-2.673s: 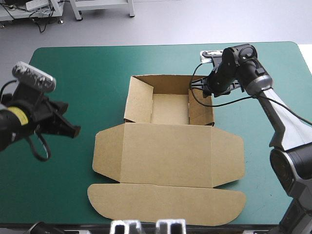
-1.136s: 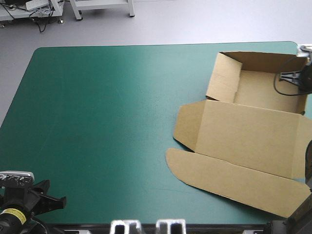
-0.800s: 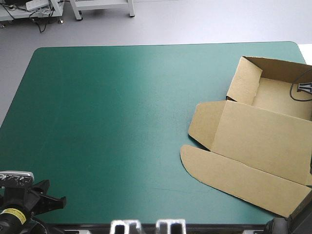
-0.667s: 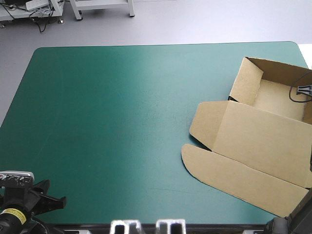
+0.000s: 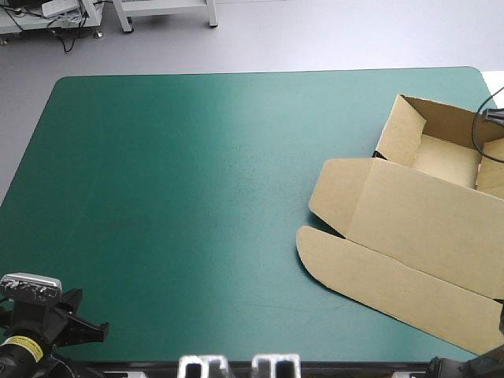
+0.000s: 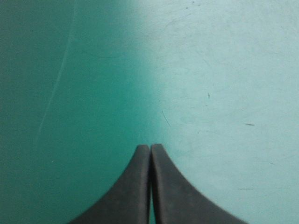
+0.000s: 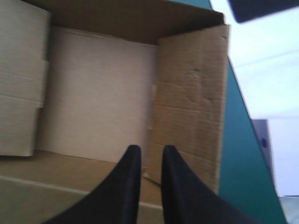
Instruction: Fold the box
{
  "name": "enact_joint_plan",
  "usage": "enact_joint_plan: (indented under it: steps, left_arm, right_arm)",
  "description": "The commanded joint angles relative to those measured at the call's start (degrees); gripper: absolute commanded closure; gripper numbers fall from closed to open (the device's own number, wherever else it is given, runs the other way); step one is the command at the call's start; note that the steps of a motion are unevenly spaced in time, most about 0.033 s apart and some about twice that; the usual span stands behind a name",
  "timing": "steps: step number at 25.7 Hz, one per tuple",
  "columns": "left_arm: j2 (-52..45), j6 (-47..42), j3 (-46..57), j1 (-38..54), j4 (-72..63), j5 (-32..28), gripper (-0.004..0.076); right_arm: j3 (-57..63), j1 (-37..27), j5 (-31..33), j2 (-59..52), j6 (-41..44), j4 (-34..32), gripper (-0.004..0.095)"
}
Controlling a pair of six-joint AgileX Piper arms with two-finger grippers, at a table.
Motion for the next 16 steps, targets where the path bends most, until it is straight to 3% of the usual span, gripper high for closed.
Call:
enact_joint_plan:
  steps: [1, 7, 16]
  left_arm:
    - [0.9, 5.55, -1.37, -0.31, -2.93, -4.26, 0.0734]
    - [0.9, 11.99, -1.37, -0.31, -7.73, -5.15, 0.0734]
    - [0.9, 12.64, -1.37, -0.31, -7.95, -5.23, 0.0734]
  right_arm:
    - [3.04, 2.69, 0.52, -11.05, -1.95, 6.6, 0.0913]
    - [23.74, 9.58, 0.39, -31.13, -2.18, 6.62, 0.0913]
    - [51.35, 11.69, -4.26, -53.05, -2.58, 6.74, 0.0913]
